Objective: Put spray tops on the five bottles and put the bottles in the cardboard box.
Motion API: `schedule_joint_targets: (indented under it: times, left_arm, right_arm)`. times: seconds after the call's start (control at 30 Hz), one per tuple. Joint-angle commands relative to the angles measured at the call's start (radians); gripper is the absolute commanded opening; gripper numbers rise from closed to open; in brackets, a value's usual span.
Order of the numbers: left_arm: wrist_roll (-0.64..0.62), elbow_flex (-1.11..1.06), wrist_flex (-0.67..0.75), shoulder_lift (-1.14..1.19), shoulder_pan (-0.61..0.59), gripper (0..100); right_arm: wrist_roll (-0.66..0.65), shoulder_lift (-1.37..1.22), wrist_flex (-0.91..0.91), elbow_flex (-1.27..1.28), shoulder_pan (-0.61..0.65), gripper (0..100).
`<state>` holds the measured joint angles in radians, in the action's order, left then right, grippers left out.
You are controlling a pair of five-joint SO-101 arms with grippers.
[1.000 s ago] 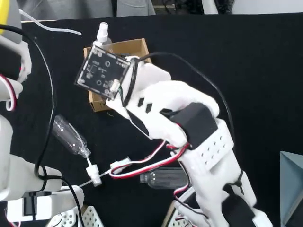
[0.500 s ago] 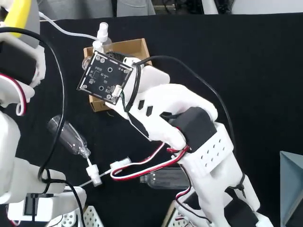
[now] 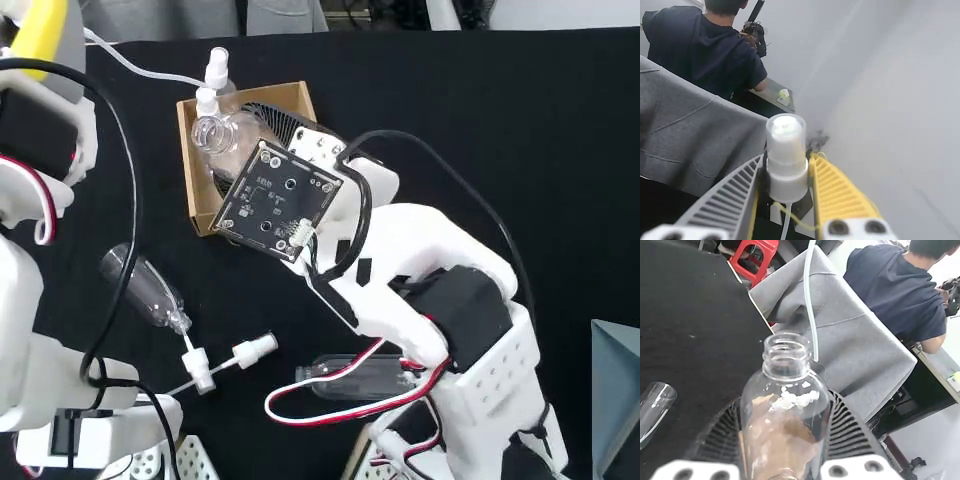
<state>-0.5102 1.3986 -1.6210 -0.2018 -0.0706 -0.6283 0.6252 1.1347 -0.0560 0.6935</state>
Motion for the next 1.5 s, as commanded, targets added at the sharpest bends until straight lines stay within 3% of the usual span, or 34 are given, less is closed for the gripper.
schedule_joint_targets:
  times: [0.0, 0.23, 1.47]
  left_arm:
    - [0.0, 0.028, -0.002, -0.02, 0.01, 3]
    - [0.0, 0.022, -0.002, -0.066, 0.008, 3]
    - [0.035, 0.028, -0.038, -0.114, 0.018, 3]
  right_arm:
    - [-0.017, 0.036, -0.068, 0.033, -0.026, 1.3]
    - [-0.018, 0.038, -0.17, 0.145, -0.029, 1.3]
    - [-0.035, 0.11, -0.178, 0.14, -0.003, 1.3]
